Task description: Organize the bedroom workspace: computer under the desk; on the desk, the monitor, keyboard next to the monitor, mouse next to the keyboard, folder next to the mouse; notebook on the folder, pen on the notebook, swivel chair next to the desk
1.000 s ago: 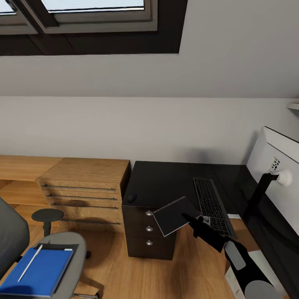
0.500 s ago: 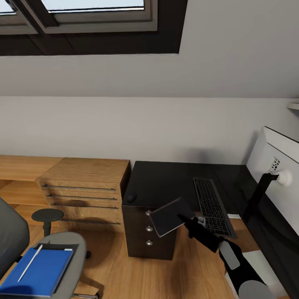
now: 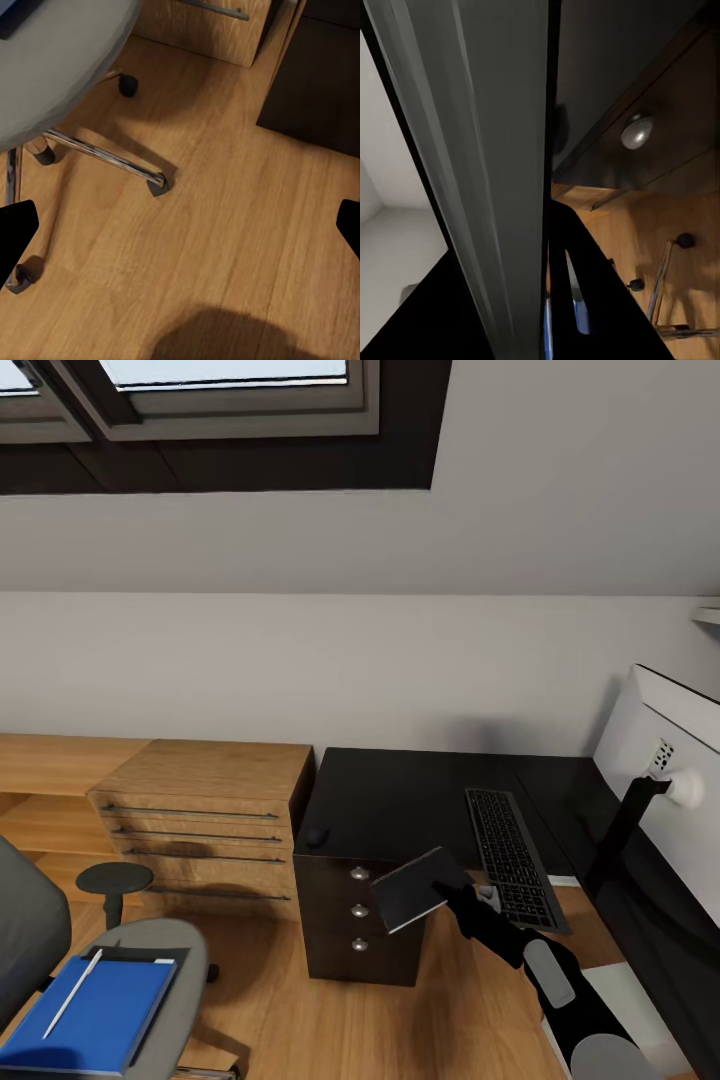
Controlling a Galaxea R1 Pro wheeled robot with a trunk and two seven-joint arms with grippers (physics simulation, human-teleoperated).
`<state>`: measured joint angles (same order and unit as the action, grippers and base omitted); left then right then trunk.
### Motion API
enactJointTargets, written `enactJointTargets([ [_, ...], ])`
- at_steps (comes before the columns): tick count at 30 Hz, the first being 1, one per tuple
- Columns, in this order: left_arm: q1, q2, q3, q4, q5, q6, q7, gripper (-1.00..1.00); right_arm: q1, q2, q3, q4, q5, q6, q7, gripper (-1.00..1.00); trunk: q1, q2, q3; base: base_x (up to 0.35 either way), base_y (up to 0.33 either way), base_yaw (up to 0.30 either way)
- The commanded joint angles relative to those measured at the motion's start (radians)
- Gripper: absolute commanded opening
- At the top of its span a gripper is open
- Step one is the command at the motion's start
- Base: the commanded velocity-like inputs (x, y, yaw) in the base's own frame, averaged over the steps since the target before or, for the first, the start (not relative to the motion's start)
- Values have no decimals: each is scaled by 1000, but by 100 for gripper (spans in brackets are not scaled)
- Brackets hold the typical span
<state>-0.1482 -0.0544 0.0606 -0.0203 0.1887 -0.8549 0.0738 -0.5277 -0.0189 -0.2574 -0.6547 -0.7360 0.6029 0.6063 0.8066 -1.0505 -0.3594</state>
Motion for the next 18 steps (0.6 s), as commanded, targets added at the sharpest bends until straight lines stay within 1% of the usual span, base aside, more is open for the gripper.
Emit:
enactJointTargets([
  [1,-1,0,5,0,-8,-3,5,100,-1,0,-4,0,-5,3,-1,-100,0,-1,-1,0,0,0],
  [7,-1,-1,5,0,-8,-3,5,100,-2,2,-7,1,-28,-32,-39,-100,0,-1,-1,0,0,0],
  [9,-1,-1,5,0,-8,-3,5,100,-3,3,-8,1,-36,-51,-64,-100,0,-1,-1,0,0,0],
  [10,-1,-1,5,0,-8,-3,5,100,-3,3,-8,1,-44,-75,-91,-100,0,-1,-1,0,0,0],
  [14,-1,-2,5,0,-8,-3,4,100,-4,6,-8,1,-68,-127,-137,-100,0,-1,-1,0,0,0],
  [16,-1,-2,5,0,-8,-3,4,100,-4,13,-8,1,-80,-149,-153,-100,0,-1,-1,0,0,0],
  [18,-1,-2,5,0,-8,-3,4,100,-5,26,-8,1,-99,-172,-172,-100,0,-1,-1,0,0,0],
])
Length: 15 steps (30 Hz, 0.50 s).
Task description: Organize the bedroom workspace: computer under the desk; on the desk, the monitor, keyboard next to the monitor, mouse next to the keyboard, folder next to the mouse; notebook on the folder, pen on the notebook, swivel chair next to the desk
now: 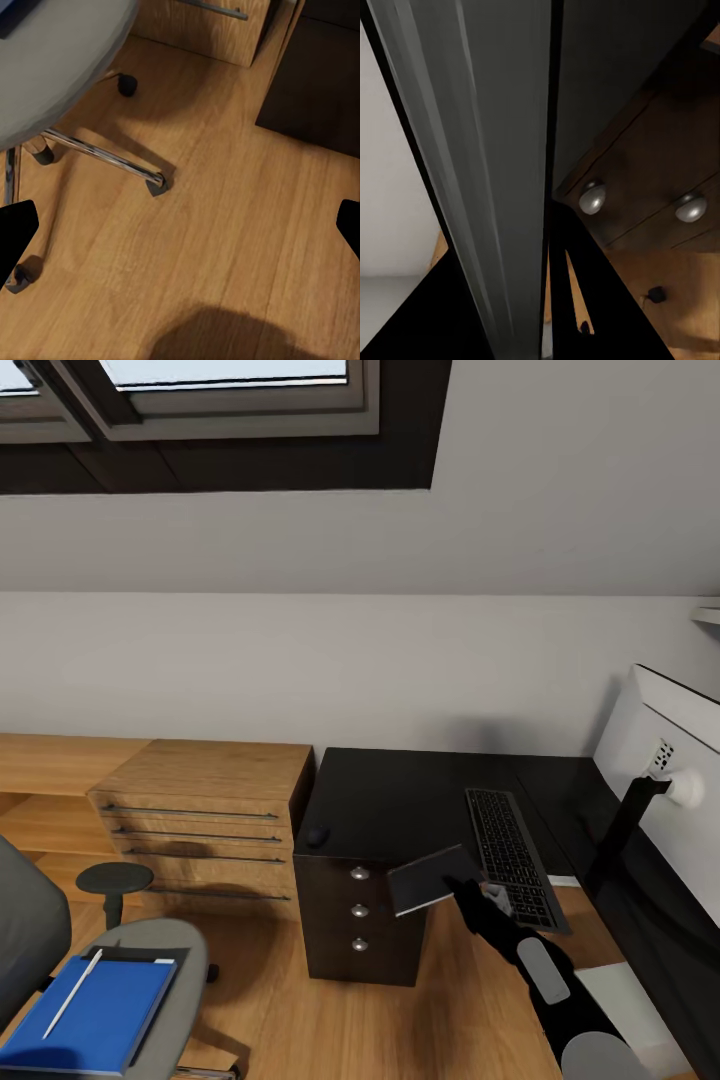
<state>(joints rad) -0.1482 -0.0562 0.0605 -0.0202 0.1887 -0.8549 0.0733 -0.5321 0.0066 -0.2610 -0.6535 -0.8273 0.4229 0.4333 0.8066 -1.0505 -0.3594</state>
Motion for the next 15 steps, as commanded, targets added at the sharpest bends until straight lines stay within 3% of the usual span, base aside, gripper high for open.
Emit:
enactJointTargets([
  [1,-1,0,5,0,-8,-3,5,100,-1,4,-4,0,-14,3,-5,-100,0,-1,-1,0,0,0],
  [8,-1,-1,5,0,-8,-3,5,100,-4,19,-4,0,-83,-23,-74,-100,0,-1,-1,0,0,0],
  [15,-1,-1,5,0,-8,-3,5,100,-5,43,-4,0,-106,-109,-118,-100,0,-1,-1,0,0,0],
])
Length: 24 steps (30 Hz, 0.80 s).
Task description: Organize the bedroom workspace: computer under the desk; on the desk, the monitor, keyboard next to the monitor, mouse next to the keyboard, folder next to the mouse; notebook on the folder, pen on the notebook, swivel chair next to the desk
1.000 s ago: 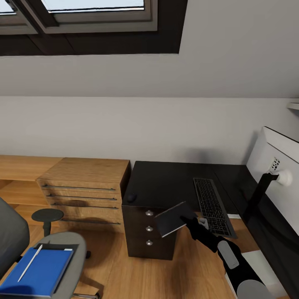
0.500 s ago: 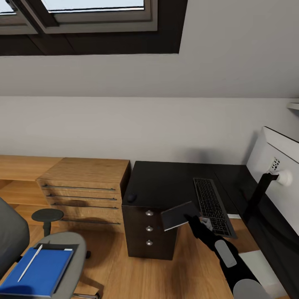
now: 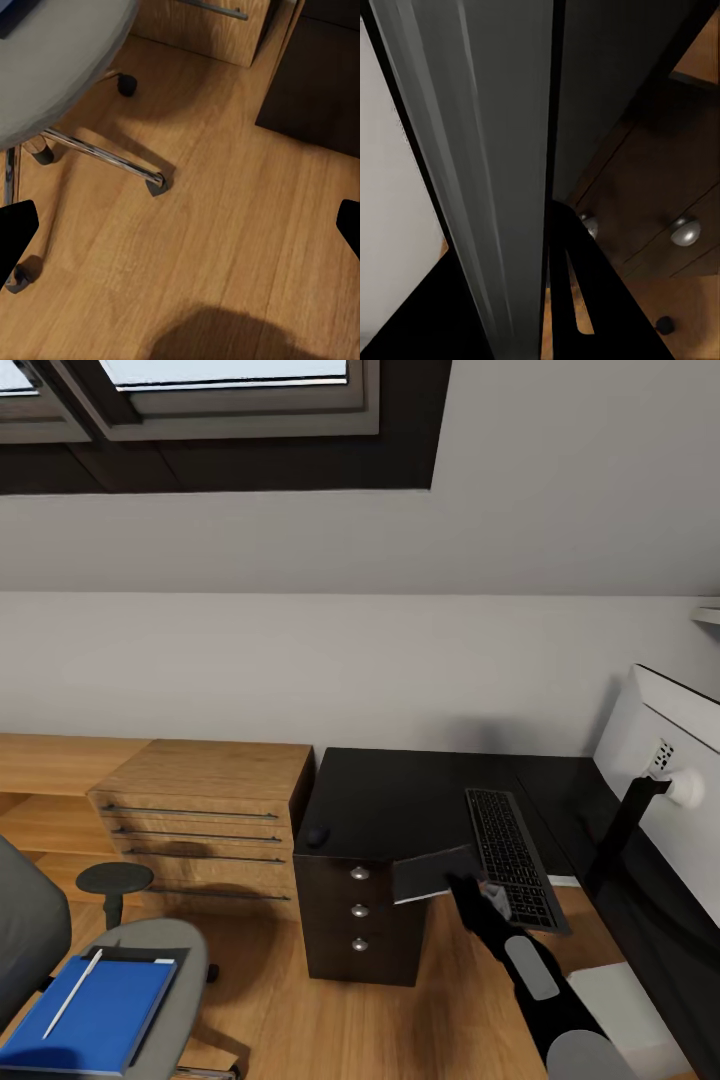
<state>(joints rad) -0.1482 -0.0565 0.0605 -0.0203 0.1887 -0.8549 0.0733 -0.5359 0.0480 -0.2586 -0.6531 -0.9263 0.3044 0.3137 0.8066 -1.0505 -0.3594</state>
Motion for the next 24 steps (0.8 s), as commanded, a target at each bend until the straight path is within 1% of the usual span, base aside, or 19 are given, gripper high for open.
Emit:
enactJointTargets([
  [1,-1,0,5,0,-8,-3,5,100,-1,8,-7,-1,-10,-27,-3,-100,0,-1,-1,0,0,0],
  [4,-1,0,5,0,-8,-3,5,100,-1,16,-6,-1,-13,-62,-7,-100,0,-1,-1,0,0,0],
  [8,-1,-1,5,0,-8,-3,5,100,-1,21,-5,-2,-16,-87,-9,-100,0,-1,-1,0,0,0],
  [24,-1,-2,5,0,-8,-3,3,100,-1,24,-2,1,-17,-97,-4,-100,0,-1,-1,0,0,0],
])
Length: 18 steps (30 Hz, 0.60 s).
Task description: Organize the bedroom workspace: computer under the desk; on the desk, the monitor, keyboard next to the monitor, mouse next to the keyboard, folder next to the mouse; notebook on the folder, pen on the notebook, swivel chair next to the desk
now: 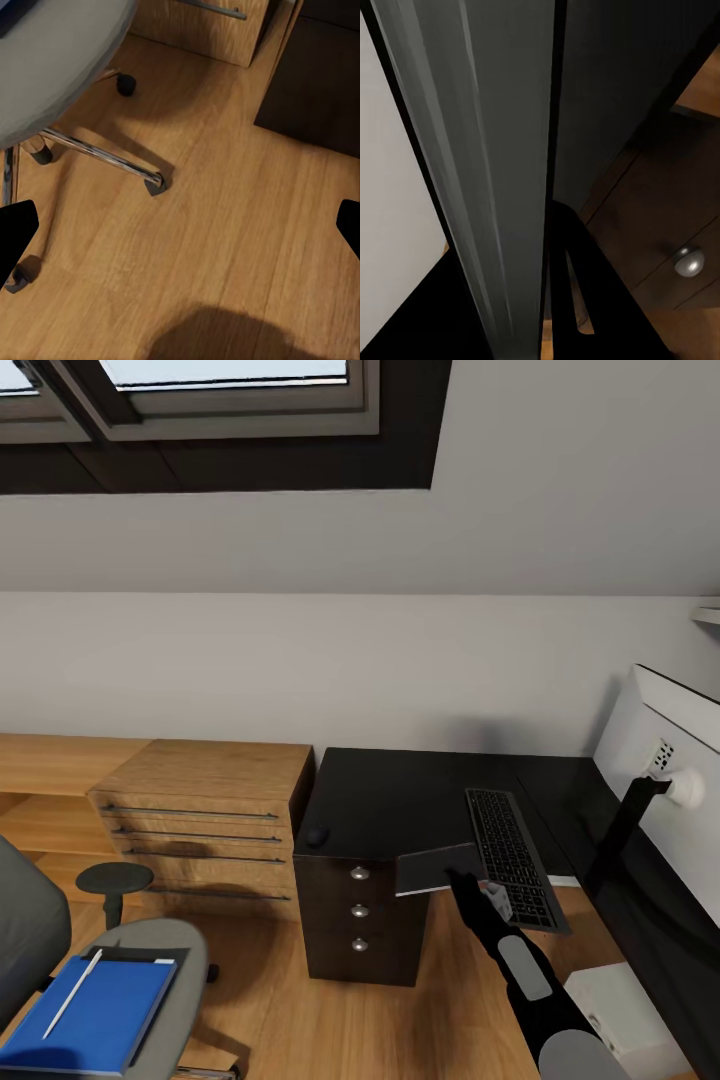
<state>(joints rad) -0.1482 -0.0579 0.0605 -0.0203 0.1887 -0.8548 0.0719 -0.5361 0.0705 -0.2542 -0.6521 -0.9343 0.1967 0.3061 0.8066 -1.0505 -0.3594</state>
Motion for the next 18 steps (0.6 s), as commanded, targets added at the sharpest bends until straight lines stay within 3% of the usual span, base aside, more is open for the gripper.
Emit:
enactJointTargets([
  [1,-1,0,5,0,-8,-3,5,100,-1,1,-7,0,-9,10,4,-100,0,-1,-1,9,0,0],
  [11,-1,0,5,0,-8,-3,5,100,-1,1,-8,3,-9,11,8,-100,0,-1,-1,164,0,0],
  [18,-1,0,5,0,-8,-3,5,100,-1,1,-8,3,-9,19,8,-100,0,-1,-1,54,0,0],
])
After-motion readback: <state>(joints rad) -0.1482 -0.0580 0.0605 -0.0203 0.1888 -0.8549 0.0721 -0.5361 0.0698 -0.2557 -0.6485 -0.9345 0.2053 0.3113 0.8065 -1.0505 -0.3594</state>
